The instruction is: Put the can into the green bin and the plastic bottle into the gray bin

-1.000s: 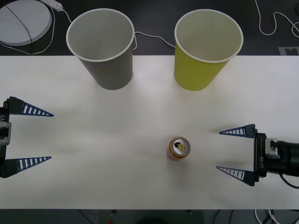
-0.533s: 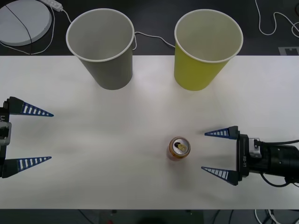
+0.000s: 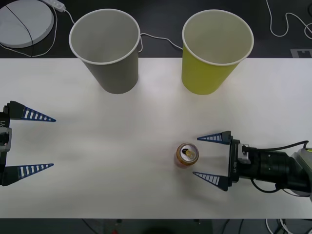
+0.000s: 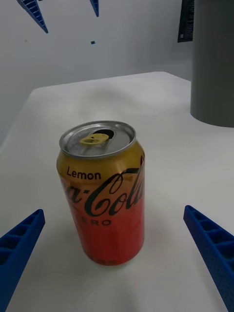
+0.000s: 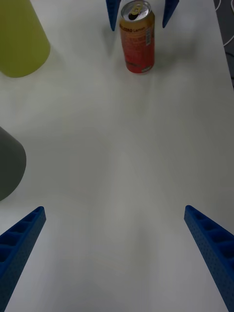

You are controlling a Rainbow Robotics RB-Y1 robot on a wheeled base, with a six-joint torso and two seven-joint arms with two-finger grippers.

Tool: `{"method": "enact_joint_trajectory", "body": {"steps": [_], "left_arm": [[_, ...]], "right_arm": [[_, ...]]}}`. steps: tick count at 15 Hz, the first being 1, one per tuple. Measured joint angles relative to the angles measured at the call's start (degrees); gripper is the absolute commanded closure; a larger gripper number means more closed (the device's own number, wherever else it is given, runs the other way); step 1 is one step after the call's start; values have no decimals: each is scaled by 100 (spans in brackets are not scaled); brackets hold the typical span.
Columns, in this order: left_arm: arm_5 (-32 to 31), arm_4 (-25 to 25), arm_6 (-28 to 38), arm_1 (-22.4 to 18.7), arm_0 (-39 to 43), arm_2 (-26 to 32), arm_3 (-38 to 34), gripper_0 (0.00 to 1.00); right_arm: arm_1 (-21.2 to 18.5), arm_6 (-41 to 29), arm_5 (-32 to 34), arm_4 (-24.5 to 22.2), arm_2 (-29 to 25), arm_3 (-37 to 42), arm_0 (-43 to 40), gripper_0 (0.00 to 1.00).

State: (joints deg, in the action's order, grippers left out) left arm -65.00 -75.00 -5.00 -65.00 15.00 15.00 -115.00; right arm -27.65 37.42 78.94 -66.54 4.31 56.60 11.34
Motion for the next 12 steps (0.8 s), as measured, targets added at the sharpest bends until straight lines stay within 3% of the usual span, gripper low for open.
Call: {"method": "enact_joint_trajectory", "body": {"steps": [6, 12], "left_arm": [[0, 0, 1, 0, 0, 0, 0, 0], [0, 0, 0, 0, 0, 0, 0, 0]], "right_arm": [[239, 121, -346, 25, 287, 0, 64, 0], [277, 277, -637, 395, 747, 0, 96, 0]]}}
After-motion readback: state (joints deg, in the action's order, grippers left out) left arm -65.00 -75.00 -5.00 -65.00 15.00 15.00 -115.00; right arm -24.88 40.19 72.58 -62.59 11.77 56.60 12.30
